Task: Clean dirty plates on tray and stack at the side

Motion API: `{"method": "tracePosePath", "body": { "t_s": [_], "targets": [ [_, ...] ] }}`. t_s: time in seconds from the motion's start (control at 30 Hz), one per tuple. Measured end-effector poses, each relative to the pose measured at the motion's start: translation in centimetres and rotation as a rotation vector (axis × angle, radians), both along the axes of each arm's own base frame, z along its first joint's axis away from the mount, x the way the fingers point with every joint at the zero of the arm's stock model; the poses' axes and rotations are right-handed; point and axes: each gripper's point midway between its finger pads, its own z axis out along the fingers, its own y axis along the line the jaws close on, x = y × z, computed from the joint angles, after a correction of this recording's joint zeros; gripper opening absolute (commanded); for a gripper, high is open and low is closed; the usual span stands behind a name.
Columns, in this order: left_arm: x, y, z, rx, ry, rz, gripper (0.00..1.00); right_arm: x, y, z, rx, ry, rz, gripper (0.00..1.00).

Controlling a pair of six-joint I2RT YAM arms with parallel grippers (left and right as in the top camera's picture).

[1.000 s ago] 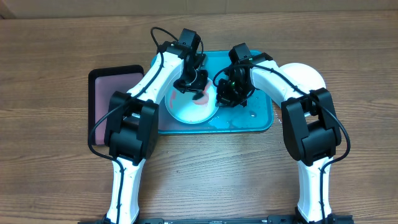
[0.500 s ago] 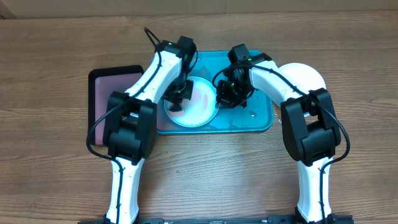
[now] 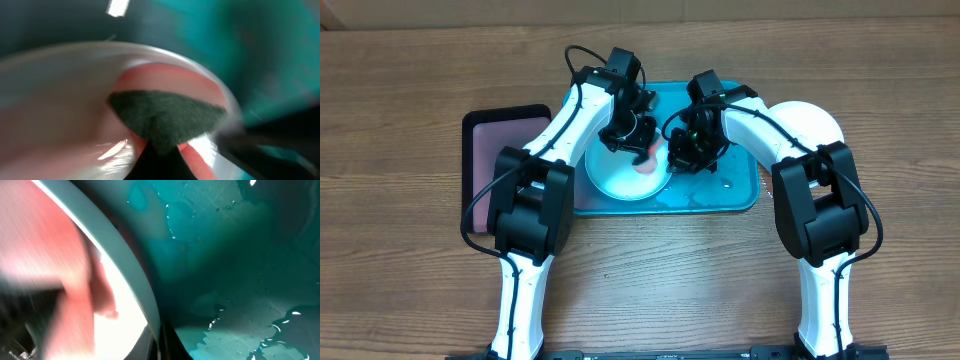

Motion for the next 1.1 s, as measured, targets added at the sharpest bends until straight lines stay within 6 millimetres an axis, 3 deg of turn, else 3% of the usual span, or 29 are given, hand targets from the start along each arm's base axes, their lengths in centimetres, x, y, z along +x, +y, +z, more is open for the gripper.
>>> {"method": "tracePosePath", "body": {
  "t_s": [0.23,0.33,0.47,0.67,0.77,0.93,1.1],
  "targets": [
    [0.4,7.5,-0.5,0.425,-0.041,0.292,0.04,0.0,0.0,0.0,0.001,0.000,0.000,0.04],
    [-0.3,9.4,0.0,0.528,-0.034,0.321,0.04,0.1,0.0,0.0,-0.002,-0.003,0.000,0.04],
    [-0.5,9.8,1.7,0.559,-0.013,0.337,0.04,0.1,-0.2,-0.2,-0.027,-0.012,0.003,0.04],
    [2.0,8.8,7.9,0.457,-0.080,0.375,0.04,0.0,-1.1,-0.2,-0.082,-0.021,0.010,0.04],
    [2.9,9.4,10.5,0.416,-0.112,0.409,0.04,-0.4,-2.2,0.1,-0.136,-0.024,0.024,0.04],
    [3.1,10.6,10.7,0.391,-0.093,0.439,0.04,0.1,-4.5,1.5,-0.262,-0.090,0.024,0.04],
    [2.7,10.5,9.3,0.372,-0.051,0.438,0.04,1.2,-7.4,7.0,-0.419,-0.258,-0.015,0.04]
  ]
}}
